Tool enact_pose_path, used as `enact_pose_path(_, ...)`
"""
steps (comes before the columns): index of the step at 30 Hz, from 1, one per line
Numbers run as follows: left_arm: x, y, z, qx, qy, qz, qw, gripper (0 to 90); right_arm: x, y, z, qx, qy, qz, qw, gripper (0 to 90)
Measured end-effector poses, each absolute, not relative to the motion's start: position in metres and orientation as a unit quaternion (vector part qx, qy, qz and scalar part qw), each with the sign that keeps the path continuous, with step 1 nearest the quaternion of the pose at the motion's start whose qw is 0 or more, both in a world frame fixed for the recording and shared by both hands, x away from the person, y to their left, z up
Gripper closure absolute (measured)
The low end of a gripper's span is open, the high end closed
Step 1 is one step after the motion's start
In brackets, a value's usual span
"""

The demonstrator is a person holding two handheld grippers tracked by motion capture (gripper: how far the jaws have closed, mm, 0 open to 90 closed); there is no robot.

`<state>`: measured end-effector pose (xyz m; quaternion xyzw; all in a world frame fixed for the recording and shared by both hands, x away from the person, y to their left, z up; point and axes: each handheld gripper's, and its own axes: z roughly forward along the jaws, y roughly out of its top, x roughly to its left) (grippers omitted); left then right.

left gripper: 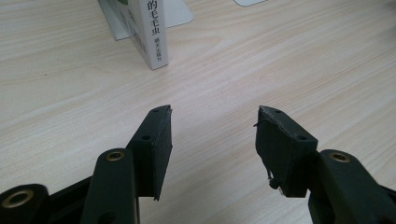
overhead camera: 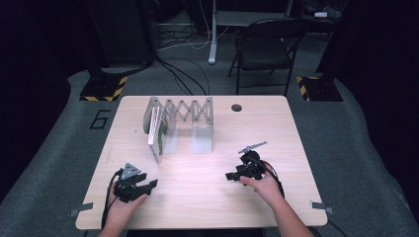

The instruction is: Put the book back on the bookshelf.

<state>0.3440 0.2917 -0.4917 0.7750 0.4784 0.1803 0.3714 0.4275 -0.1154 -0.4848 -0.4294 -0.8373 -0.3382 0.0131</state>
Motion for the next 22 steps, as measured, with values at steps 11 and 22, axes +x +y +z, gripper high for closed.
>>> enact_pose_path(11,0.3451,0.3006,-0.4984,0.762,0.497,0.165,0.381,46.1,0.4277,-0.1154,-0.4855,-0.428,-0.841,-0.330,0.011,35.2)
enact_pose_path(22,0.3479,0.2969,-0.5010,0.755,0.508,0.180,0.373,46.6,0.4283,-0.1132,-0.4886,-0.424,-0.847,-0.322,0.001,35.2)
